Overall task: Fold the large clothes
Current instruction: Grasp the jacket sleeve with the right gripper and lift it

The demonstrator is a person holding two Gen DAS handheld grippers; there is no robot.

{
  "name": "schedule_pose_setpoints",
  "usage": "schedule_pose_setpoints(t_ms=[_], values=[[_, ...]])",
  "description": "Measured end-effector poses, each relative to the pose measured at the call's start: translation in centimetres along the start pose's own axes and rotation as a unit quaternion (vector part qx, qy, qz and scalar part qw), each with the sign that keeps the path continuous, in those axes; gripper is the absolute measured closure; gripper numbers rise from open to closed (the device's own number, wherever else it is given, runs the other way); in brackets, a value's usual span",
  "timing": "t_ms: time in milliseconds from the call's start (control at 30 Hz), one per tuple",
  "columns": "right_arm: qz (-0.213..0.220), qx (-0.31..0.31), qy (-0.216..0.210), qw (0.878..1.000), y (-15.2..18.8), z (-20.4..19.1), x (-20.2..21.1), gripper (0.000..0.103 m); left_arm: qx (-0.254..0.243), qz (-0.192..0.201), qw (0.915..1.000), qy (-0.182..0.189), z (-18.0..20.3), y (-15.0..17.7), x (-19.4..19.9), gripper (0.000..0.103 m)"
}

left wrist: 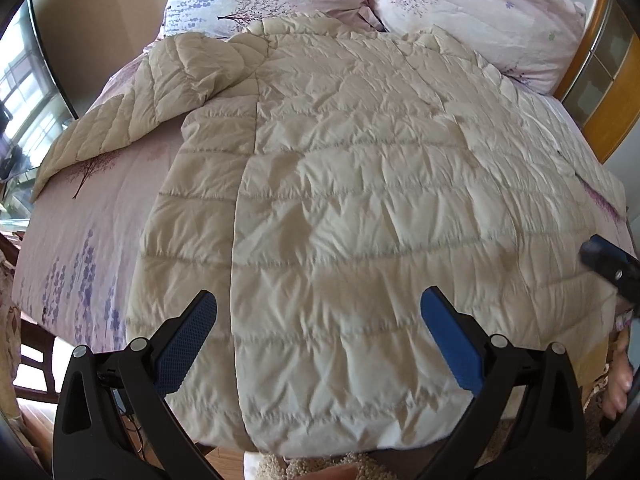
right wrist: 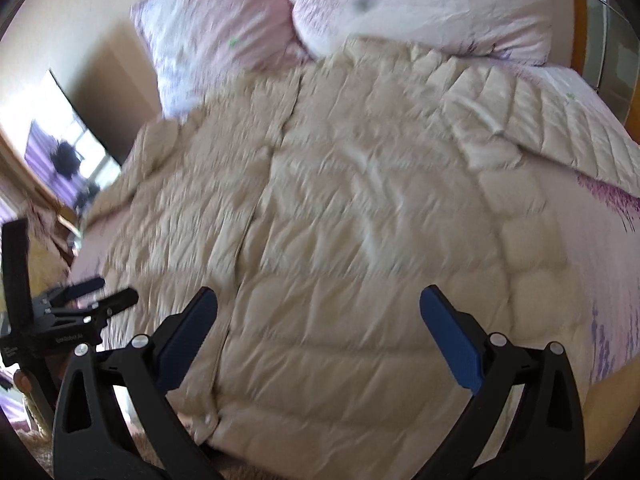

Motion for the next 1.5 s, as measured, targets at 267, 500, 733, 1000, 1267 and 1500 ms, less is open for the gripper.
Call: schedule_pose_setpoints(t_ms=[267,500,733,1000,1267,1500], values=[[0.062,-0.166,0.029,0.984,-5.6,10.8,1.2,0.002,0.016,-0.002,0.9986,0.051,-0.7,-3.6,-1.5,0.001],[0.141,-0.405,0.049,0.902,-7.9,26.9,5.0,0.027,0.050,0.025,0.9902,0.128,-1.5,-7.3,-2.1,0.001],[0.181,-0.524,0.056,0.830,-6.6,37.8,6.8,0.048,0.000,0.007,0.9958,0.091,-1.0,-9.7,-4.1,0.001],[0.194,-0.560,0.080,0.801,-5.8,43.5,7.3,0.061,-0.018,0.001,0.9955,0.093,-0.2,-10.4,-5.5,0.001],[0.199,-0.544,0.130,0.805,-6.7,44.4,7.5,0.082,-0.021,0.042,0.9943,0.096,-0.2,-11.7,-5.2,0.001],[0.220,-0.457,0.191,0.840,-10.2,41.7,8.2,0.097,-0.029,0.053,0.9854,0.159,0.9,-12.7,-5.0,0.001]])
Point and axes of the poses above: each gripper's, at about its wrist camera, not at the fingertips, and x roughly against the way its jaws point, z to its right, y to its underside, the point moved 7 cm from there along -x, roughly the way its jaws point, and after that the axes turned 5 degrees about -x, right-handed, at the moved point
